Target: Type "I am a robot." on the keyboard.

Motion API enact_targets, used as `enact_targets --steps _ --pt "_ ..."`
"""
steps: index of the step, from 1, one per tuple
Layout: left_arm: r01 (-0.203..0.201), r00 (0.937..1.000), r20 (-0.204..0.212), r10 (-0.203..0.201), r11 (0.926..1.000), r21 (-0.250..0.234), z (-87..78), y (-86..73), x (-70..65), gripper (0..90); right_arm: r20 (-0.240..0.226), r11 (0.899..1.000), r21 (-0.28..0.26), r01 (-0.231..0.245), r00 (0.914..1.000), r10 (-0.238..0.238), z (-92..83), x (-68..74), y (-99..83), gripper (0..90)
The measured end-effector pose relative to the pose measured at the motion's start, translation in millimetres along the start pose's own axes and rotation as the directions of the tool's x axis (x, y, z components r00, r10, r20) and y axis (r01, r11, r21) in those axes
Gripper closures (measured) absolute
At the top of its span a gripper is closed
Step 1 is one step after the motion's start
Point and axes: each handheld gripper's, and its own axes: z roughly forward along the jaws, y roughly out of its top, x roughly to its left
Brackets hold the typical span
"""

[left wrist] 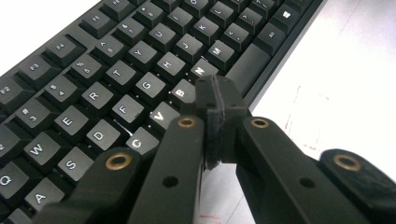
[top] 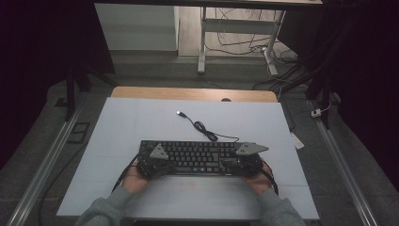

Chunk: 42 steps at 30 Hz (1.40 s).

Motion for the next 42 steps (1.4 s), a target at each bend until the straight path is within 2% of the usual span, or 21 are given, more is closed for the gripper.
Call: enact_targets --steps 14,15,17,20,21,25,30,33,37,42 --pt "0.001 1.0000 0.000 -0.001 0.9998 0.018 6.9 -0.9 1.1 88.8 0.001 1.000 0.000 -0.003 1.0000 0.003 -0.3 0.0 0.0 48.1" --pt "-0.003 1.0000 -0.005 0.003 0.9996 0.029 8.4 -1.1 0.9 88.8 0.001 1.000 0.001 -0.003 1.0000 0.003 -0.3 0.0 0.0 48.1" --pt "-0.005 1.0000 0.002 0.005 0.9998 0.020 9.4 -1.2 0.5 88.9 0.000 1.000 0.001 -0.003 1.0000 0.003 -0.2 0.0 -0.1 48.1" --pt "-0.023 0.9996 -0.017 0.023 0.9994 0.025 7.7 -0.4 -1.3 88.9 0.000 1.000 -0.003 -0.001 1.0000 0.001 0.1 0.1 0.0 48.1" --pt "-0.026 0.9991 -0.032 0.026 0.9995 0.019 6.4 -0.5 -1.5 88.9 0.001 1.000 0.000 -0.001 1.0000 0.001 -0.1 0.2 0.0 48.1" --pt "-0.009 0.9986 -0.052 0.007 0.9991 -0.040 -7.2 -0.1 2.4 88.8 0.001 1.000 0.000 -0.004 1.0000 0.004 -0.7 -0.2 0.0 48.1" --pt "0.032 0.9978 -0.054 -0.038 0.9945 -0.100 -22.5 -0.5 10.3 88.3 0.006 1.000 0.003 -0.003 1.0000 0.003 -0.8 -0.8 -0.1 48.1" --pt "0.055 0.9973 -0.041 -0.061 0.9907 -0.125 -28.3 -1.6 14.5 81.1 0.003 1.000 0.003 -0.001 1.0000 0.001 -1.0 0.1 0.3 48.1" --pt "0.085 0.9938 -0.058 -0.094 0.9852 -0.149 -33.3 -2.6 18.4 62.6 0.002 1.000 0.000 -0.005 1.0000 0.005 -0.7 -0.5 -0.1 48.1" --pt "0.108 0.9903 -0.070 -0.120 0.9818 -0.156 -36.7 -3.9 22.9 50.0 0.003 1.000 0.001 -0.004 1.0000 0.004 -1.2 -0.4 0.1 48.1"
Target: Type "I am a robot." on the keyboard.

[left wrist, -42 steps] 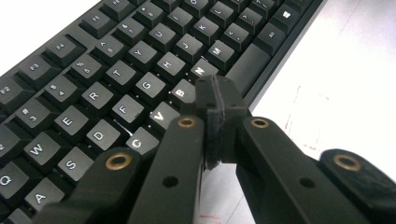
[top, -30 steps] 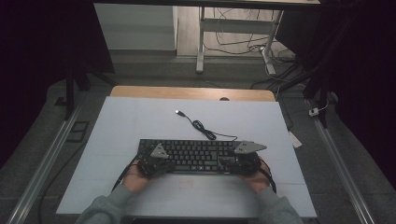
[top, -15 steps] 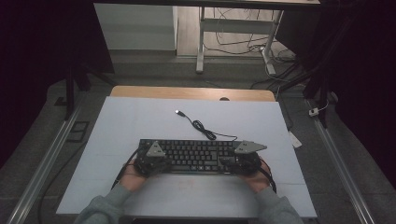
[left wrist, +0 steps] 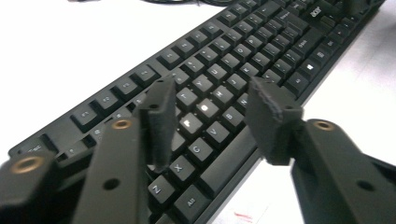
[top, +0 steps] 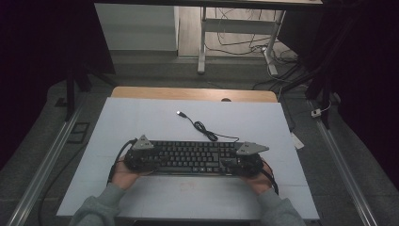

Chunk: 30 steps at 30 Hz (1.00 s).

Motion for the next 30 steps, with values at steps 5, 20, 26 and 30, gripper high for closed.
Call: enact_targets --steps 5,20,26,30 --pt "0.014 0.9999 -0.010 -0.014 0.9999 0.005 -0.9 -0.8 3.9 44.2 -0.001 1.000 -0.001 -0.001 1.0000 0.001 0.3 -0.1 -0.1 48.1" --pt "0.027 0.9993 -0.027 -0.027 0.9996 0.003 -3.9 -1.3 8.9 39.1 -0.001 1.000 0.001 0.001 1.0000 -0.001 0.6 0.0 -0.2 48.1" --pt "0.036 0.9987 -0.036 -0.036 0.9993 -0.001 -4.0 -1.5 12.2 38.6 0.000 1.000 -0.001 0.000 1.0000 0.000 0.5 0.0 -0.1 48.1" --pt "0.040 0.9984 -0.039 -0.040 0.9992 0.001 -2.1 -0.6 14.5 38.1 -0.001 1.000 -0.001 0.003 1.0000 -0.003 1.1 0.1 -0.1 48.1"
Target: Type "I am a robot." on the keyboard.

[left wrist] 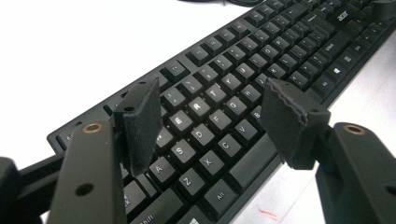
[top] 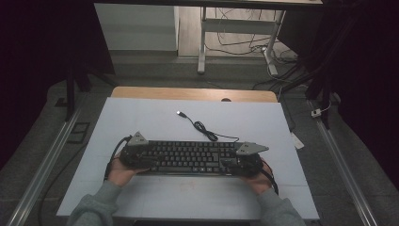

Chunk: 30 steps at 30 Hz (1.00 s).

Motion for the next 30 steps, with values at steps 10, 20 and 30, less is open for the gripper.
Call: enact_targets --steps 10,20,30 --pt "0.032 0.9988 -0.037 -0.032 0.9994 0.010 9.7 4.8 6.9 34.1 0.000 1.000 0.000 0.001 1.0000 -0.001 0.5 0.7 0.2 48.1" --pt "0.006 0.9996 -0.029 -0.004 0.9994 0.035 20.2 9.1 7.7 39.1 0.001 1.000 0.004 0.001 1.0000 -0.001 0.7 0.6 0.0 48.1" --pt "-0.069 0.9976 -0.002 0.069 0.9942 0.082 37.5 23.5 6.2 54.1 0.002 1.000 -0.004 -0.004 1.0000 0.004 0.3 0.5 0.1 48.1"
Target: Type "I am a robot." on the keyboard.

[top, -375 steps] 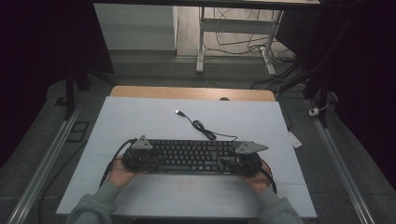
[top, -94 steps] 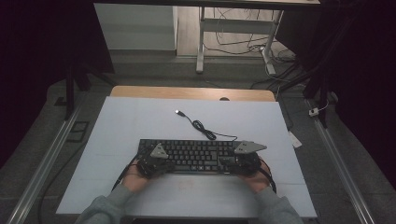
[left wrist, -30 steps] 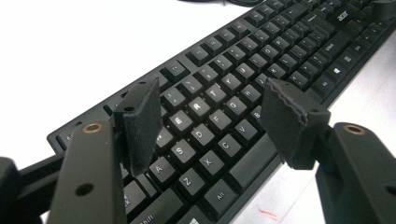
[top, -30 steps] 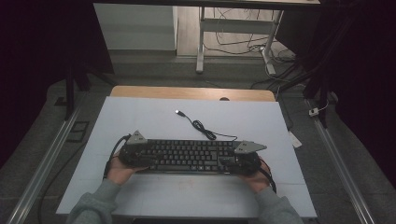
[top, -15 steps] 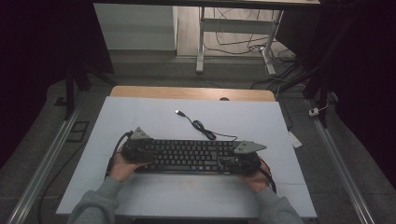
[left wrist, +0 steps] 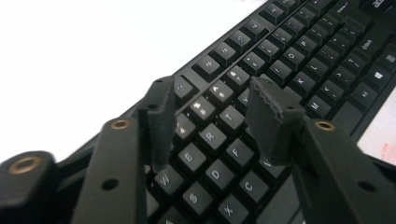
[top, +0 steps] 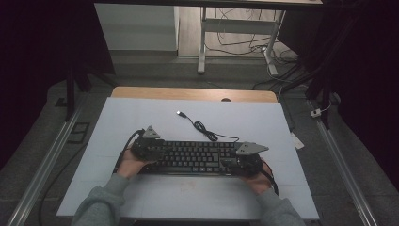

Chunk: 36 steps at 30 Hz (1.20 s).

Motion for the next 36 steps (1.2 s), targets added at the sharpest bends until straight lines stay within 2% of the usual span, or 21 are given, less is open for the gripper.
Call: enact_targets --steps 5,7,14,33,36 --pt "-0.006 0.9999 0.016 0.005 0.9998 0.021 2.8 -0.9 0.6 65.3 0.001 1.000 0.005 -0.003 1.0000 0.003 -1.1 -0.6 -0.3 48.1" --pt "0.003 0.9996 0.028 -0.004 0.9997 0.025 3.6 -1.8 0.8 70.6 0.001 1.000 0.003 -0.002 1.0000 0.002 -1.6 -0.3 0.0 48.1" --pt "-0.018 0.9995 0.027 0.016 0.9975 0.069 12.4 -3.8 -1.9 88.1 0.000 1.000 0.005 0.005 1.0000 -0.005 -0.6 0.5 0.0 48.1" --pt "-0.019 0.9998 0.008 0.018 0.9959 0.089 16.2 -7.7 -1.2 88.8 0.003 1.000 0.010 0.006 1.0000 -0.006 -0.7 0.0 -0.2 48.1" --pt "-0.032 0.9995 0.002 0.032 0.9940 0.105 18.6 -8.5 -2.3 88.8 0.002 1.000 0.009 0.011 0.9999 -0.011 -0.3 0.0 -0.3 48.1"
